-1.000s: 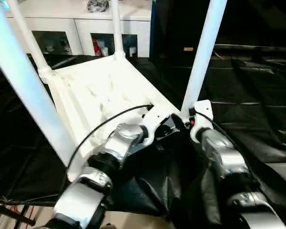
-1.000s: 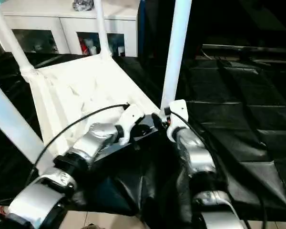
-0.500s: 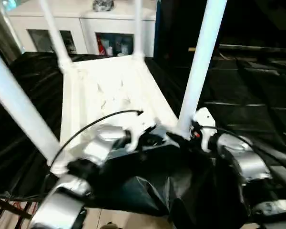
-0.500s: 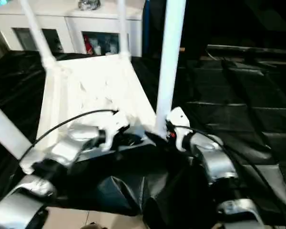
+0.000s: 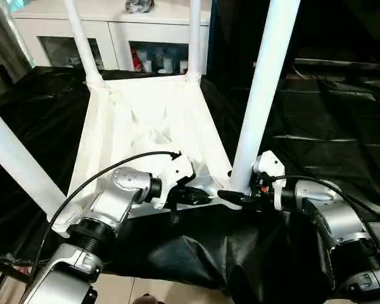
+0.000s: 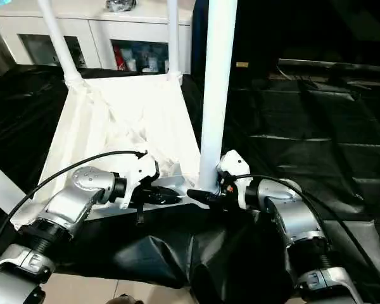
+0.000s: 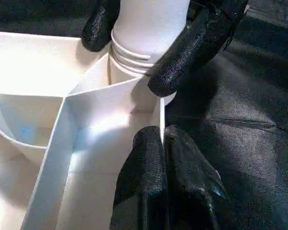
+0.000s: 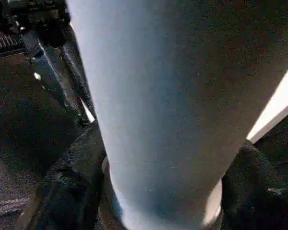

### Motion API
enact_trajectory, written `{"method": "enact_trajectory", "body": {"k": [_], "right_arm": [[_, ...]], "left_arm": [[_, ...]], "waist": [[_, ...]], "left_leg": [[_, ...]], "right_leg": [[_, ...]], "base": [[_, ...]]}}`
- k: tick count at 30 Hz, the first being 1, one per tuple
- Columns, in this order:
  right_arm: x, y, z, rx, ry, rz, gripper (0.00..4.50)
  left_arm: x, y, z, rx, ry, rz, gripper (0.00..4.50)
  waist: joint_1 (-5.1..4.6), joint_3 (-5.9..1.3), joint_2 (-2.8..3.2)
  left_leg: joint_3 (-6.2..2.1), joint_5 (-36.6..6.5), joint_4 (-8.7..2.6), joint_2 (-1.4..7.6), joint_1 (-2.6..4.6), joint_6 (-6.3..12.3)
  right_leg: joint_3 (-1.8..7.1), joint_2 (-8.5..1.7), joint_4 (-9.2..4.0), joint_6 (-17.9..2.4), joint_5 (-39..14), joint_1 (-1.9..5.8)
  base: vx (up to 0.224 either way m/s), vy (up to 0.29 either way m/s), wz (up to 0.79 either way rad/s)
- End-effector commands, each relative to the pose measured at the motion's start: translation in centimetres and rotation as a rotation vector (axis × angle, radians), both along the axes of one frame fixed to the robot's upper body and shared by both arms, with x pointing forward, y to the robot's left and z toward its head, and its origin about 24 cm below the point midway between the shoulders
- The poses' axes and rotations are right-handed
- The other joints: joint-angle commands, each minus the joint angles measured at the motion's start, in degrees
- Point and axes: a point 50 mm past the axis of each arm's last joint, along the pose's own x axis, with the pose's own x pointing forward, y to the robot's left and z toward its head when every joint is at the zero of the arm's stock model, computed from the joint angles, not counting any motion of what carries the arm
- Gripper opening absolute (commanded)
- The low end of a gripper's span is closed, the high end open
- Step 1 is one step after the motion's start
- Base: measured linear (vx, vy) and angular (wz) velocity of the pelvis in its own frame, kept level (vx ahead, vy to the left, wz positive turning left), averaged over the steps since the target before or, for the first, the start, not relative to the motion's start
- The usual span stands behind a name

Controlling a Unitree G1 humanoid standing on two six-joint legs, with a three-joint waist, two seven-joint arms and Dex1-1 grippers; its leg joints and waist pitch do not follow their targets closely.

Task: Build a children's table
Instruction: Rotate leg to tighten

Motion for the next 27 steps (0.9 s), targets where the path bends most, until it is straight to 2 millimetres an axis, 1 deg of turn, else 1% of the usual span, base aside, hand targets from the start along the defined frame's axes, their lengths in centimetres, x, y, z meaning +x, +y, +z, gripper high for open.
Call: {"method": "enact_trajectory", "body": {"k": [1,2,3,5,6,7,8,9,10,11,12,13,14,15,16,17,18,19,20,21,22,23,24,25,26,27], "right_arm": [[0.0,-0.3,0.2,0.000,0.004,-0.017,2.86],[0.0,-0.3,0.1,0.002,0.004,-0.021,2.86],[0.2,-0.3,-0.2,0.002,-0.001,-0.081,2.81],[0.5,-0.3,-0.3,-0.003,-0.004,-0.120,2.77],[0.9,-0.5,-0.5,-0.019,-0.015,-0.176,2.77],[2.1,-0.9,-1.2,-0.043,-0.004,-0.363,2.76],[2.3,-1.0,-1.4,-0.048,-0.001,-0.395,2.75],[2.6,-1.1,-1.6,-0.057,0.006,-0.462,2.75],[3.1,-0.9,-2.2,-0.045,0.023,-0.572,2.75],[3.2,-0.6,-2.4,-0.036,0.033,-0.616,2.75],[3.4,-0.3,-2.6,-0.022,0.050,-0.666,2.74],[3.4,-0.1,-2.7,-0.014,0.059,-0.691,2.74],[3.6,0.5,-2.8,-0.004,0.069,-0.718,2.74],[3.7,1.1,-2.9,-0.002,0.073,-0.731,2.74],[3.7,1.7,-2.9,-0.005,0.071,-0.715,2.74],[3.6,3.1,-2.9,-0.011,0.062,-0.672,2.74],[3.6,4.4,-2.7,0.005,0.059,-0.625,2.74],[3.6,4.9,-2.7,0.019,0.063,-0.615,2.74],[3.6,4.9,-2.7,0.019,0.063,-0.615,2.74],[3.5,5.7,-2.4,0.069,0.085,-0.578,3.30],[3.5,5.8,-2.3,0.078,0.089,-0.567,3.44],[3.5,5.9,-2.3,0.082,0.090,-0.559,3.44],[3.4,5.8,-2.2,0.083,0.086,-0.546,3.56],[3.4,5.6,-2.2,0.068,0.073,-0.538,3.66],[3.3,5.3,-2.2,0.047,0.050,-0.519,3.66],[3.2,4.8,-2.0,0.032,0.023,-0.489,3.78]], "left_arm": [[-0.9,-1.9,1.2,-0.093,0.001,-0.137,0.00],[-0.9,-2.0,1.2,-0.092,-0.001,-0.132,0.00],[-0.4,-2.3,1.1,-0.092,-0.015,-0.088,0.00],[-0.2,-2.5,1.1,-0.093,-0.020,-0.066,0.00],[0.0,-2.6,1.1,-0.094,-0.021,-0.049,0.00],[0.7,-3.2,1.1,-0.099,-0.038,0.025,0.00],[0.8,-3.3,1.0,-0.099,-0.041,0.037,0.00],[1.1,-3.6,1.0,-0.100,-0.044,0.069,0.00],[1.8,-4.4,0.8,-0.080,-0.063,0.141,0.00],[2.1,-4.9,0.8,-0.074,-0.068,0.173,0.00],[2.4,-5.5,0.8,-0.073,-0.072,0.209,0.00],[2.6,-5.8,0.9,-0.073,-0.073,0.227,0.00],[2.8,-6.5,1.0,-0.079,-0.074,0.258,0.00],[3.0,-7.0,1.2,-0.081,-0.077,0.278,0.00],[3.0,-7.4,1.2,-0.080,-0.080,0.280,0.00],[3.1,-8.1,1.4,-0.079,-0.086,0.276,0.00],[3.0,-8.8,1.4,-0.081,-0.090,0.262,0.00],[3.0,-9.0,1.4,-0.083,-0.092,0.259,0.00],[3.0,-9.0,1.4,-0.083,-0.092,0.259,0.00],[3.0,-9.3,1.5,-0.085,-0.095,0.247,0.00],[3.0,-9.3,1.5,-0.086,-0.097,0.244,0.00],[3.0,-9.3,1.5,-0.086,-0.097,0.243,0.00],[3.0,-9.1,1.4,-0.083,-0.101,0.235,0.00],[3.0,-8.9,1.3,-0.079,-0.102,0.229,0.00],[2.9,-8.6,1.2,-0.077,-0.098,0.221,0.00],[2.9,-8.1,1.0,-0.078,-0.094,0.204,0.00]], "waist": [[0.00,-3.49,-0.84],[0.00,-3.49,-0.89],[-0.04,-3.50,-0.96],[-0.19,-3.43,-0.96],[-0.43,-3.38,-0.97],[-0.55,-3.36,-0.96],[-1.19,-3.26,-0.96],[-1.41,-3.36,-1.18],[-1.64,-3.28,-1.12],[-2.02,-3.13,-1.01],[-2.05,-3.30,-1.08],[-1.96,-3.46,-1.12],[-1.81,-3.52,-0.98],[-1.72,-3.70,-0.88],[-1.74,-3.78,-1.00],[-1.68,-3.75,-0.94],[-1.52,-3.77,-0.73],[-1.53,-3.78,-0.85],[-1.43,-3.74,-0.92],[-1.43,-3.67,-0.74],[-1.41,-3.58,-0.79],[-1.42,-3.54,-0.79],[-1.44,-3.44,-0.78],[-1.46,-3.47,-1.05],[-1.40,-3.48,-0.94],[-1.36,-3.54,-0.87]], "left_leg": [[-0.81,-12.2,-4.16,3.35,0.50,3.87],[-0.79,-12.1,-4.12,3.31,0.50,3.90],[-0.80,-11.8,-4.11,3.26,0.41,3.96],[-0.89,-12.4,-4.19,3.23,0.44,3.59],[-0.88,-12.9,-4.21,3.12,0.48,3.19],[-0.92,-13.0,-4.27,3.09,0.48,2.93],[-1.11,-13.8,-4.38,2.83,0.25,1.89],[-1.19,-14.6,-4.36,2.83,0.38,1.34],[-1.11,-15.0,-4.31,2.77,0.52,1.33],[-1.01,-15.6,-4.30,2.64,0.68,1.21],[-1.10,-15.7,-4.26,2.59,0.76,0.93],[-1.15,-15.0,-4.20,2.57,0.67,1.01],[-1.08,-13.7,-4.15,2.66,0.58,1.45],[-0.99,-12.6,-4.05,2.67,0.59,1.90],[-0.87,-11.8,-3.95,2.59,0.58,2.21],[-0.78,-10.9,-3.86,2.49,0.40,2.89],[-0.82,-10.4,-3.83,2.53,0.43,3.14],[-0.76,-10.3,-3.82,2.49,0.39,3.40],[-0.78,-10.4,-3.81,2.49,0.37,3.77],[-0.79,-11.2,-3.89,2.54,0.40,3.89],[-0.86,-12.2,-4.00,2.62,0.49,3.70],[-0.88,-12.7,-4.04,2.62,0.49,3.65],[-0.91,-13.8,-4.15,2.70,0.59,3.37],[-0.94,-14.3,-4.18,2.71,0.62,3.12],[-1.01,-14.3,-4.21,2.75,0.60,3.02],[-0.99,-14.0,-4.22,2.81,0.61,2.99]], "right_leg": [[3.04,-4.08,-3.59,-11.6,-16.6,2.96],[3.05,-4.09,-3.58,-11.7,-16.4,2.99],[3.02,-4.08,-3.56,-11.7,-16.3,3.05],[2.97,-4.12,-3.70,-11.4,-17.5,3.03],[2.96,-4.13,-3.86,-11.1,-18.7,2.91],[2.95,-4.14,-4.00,-10.9,-19.4,2.92],[2.77,-4.04,-3.98,-10.6,-21.0,2.95],[2.68,-4.20,-4.28,-9.6,-22.7,3.15],[2.73,-4.15,-4.41,-9.6,-23.1,2.91],[2.82,-4.02,-4.81,-9.3,-24.1,2.60],[2.72,-4.10,-4.78,-9.0,-24.5,2.83],[2.71,-4.13,-4.63,-9.1,-23.7,2.98],[2.84,-4.10,-4.42,-9.4,-21.2,2.95],[2.87,-4.00,-4.14,-10.1,-18.5,2.96],[2.89,-3.90,-4.04,-10.4,-16.9,2.97],[2.84,-3.81,-3.84,-11.2,-14.9,3.04],[2.84,-3.93,-3.74,-11.5,-14.1,3.17],[2.82,-3.92,-3.81,-11.5,-14.0,3.22],[2.80,-3.98,-3.87,-11.5,-14.1,3.30],[2.77,-3.96,-4.01,-11.4,-15.1,3.27],[2.75,-4.02,-4.13,-11.1,-16.4,3.28],[2.73,-4.02,-4.23,-11.0,-17.2,3.25],[2.72,-4.07,-4.41,-10.7,-18.8,3.18],[2.71,-4.11,-4.51,-10.3,-19.9,3.19],[2.74,-4.17,-4.45,-10.2,-20.0,3.20],[2.79,-4.14,-4.37,-10.3,-19.2,3.14]], "base": [[0.000,0.000,0.00],[0.000,0.000,0.00],[0.000,0.000,0.00],[0.000,0.000,0.00],[0.000,0.000,0.00],[0.000,0.000,0.00],[0.000,0.000,0.00],[0.000,0.000,0.00],[0.000,0.000,0.00],[0.000,0.000,0.00],[0.000,0.000,0.00],[0.000,0.000,0.00],[0.000,0.000,0.00],[0.000,0.000,0.00],[0.000,0.000,0.00],[0.000,0.000,0.00],[0.000,0.000,0.00],[0.000,0.000,0.00],[0.000,0.000,0.00],[0.000,0.000,0.00],[0.000,0.000,0.00],[0.000,0.000,0.00],[0.000,0.000,0.00],[0.000,0.000,0.00],[0.000,0.000,0.00],[0.000,0.000,0.00]]}}
